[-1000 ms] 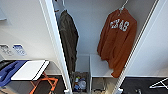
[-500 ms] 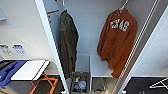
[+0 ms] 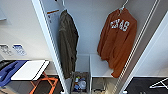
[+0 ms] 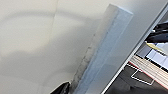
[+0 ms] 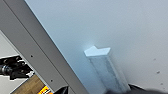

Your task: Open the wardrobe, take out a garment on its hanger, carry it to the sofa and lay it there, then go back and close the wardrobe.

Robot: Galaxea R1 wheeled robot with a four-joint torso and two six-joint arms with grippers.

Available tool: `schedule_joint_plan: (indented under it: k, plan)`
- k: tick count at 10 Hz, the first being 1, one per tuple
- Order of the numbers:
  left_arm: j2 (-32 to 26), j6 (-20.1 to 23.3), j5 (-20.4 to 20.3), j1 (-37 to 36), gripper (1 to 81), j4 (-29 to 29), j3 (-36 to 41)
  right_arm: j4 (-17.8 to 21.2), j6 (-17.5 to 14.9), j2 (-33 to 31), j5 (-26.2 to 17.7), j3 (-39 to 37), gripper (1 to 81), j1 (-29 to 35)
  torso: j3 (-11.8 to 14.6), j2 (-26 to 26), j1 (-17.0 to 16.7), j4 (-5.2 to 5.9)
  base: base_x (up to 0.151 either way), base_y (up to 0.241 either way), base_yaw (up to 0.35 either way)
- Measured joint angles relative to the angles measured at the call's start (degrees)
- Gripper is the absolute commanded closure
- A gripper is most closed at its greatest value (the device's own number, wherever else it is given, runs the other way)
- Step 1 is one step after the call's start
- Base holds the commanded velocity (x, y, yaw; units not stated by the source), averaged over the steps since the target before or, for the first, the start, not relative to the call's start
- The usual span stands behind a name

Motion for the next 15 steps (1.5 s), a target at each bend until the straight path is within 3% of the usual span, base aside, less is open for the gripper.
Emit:
schedule_joint_plan:
  k: [6, 7, 8, 10, 13, 15]
  plan:
    - [-0.9, 0.0, -1.9, 1.1, 1.0, 0.0, 0.2, -0.2, -0.2, -2.1, 3.2, 0.5, 1.0, -2.3, 0.0, 0.0, 0.0, 0.0, 0.0, 0.0, 0.0]
    - [-1.8, -1.7, 3.1, 5.7, 1.0, 1.5, 6.9, -0.4, -0.4, -2.5, 3.7, 0.5, 1.0, -2.6, 0.0, 0.0, 0.0, 0.0, 0.0, 0.0, 0.0]
    - [2.3, -1.7, 6.4, 12.2, 1.0, 3.0, 12.5, -0.3, -0.4, -2.8, 4.4, 0.5, 1.0, -3.0, 0.0, 0.0, 0.0, 0.02, 0.0, 0.0, 0.0]
    - [-2.6, -1.7, 3.1, 9.3, 1.0, 3.5, 11.0, -0.3, -0.4, -4.3, 6.5, 0.5, 1.0, -4.7, 0.1, -0.1, -0.2, 0.02, 0.0, 0.0, 0.0]
    - [-2.4, -1.7, 1.0, 12.7, 1.0, 3.7, 10.3, -0.1, -0.4, -3.8, 7.1, 0.5, 1.0, -4.8, 0.1, -0.1, -0.2, 0.02, 0.0, 0.0, 0.0]
    - [-1.2, -1.7, -1.8, 14.1, 1.0, 2.5, 6.5, 0.0, -0.6, -4.1, 10.4, 0.3, 1.0, -6.6, 0.1, -0.1, -0.2, 0.02, 0.0, 0.0, 0.0]
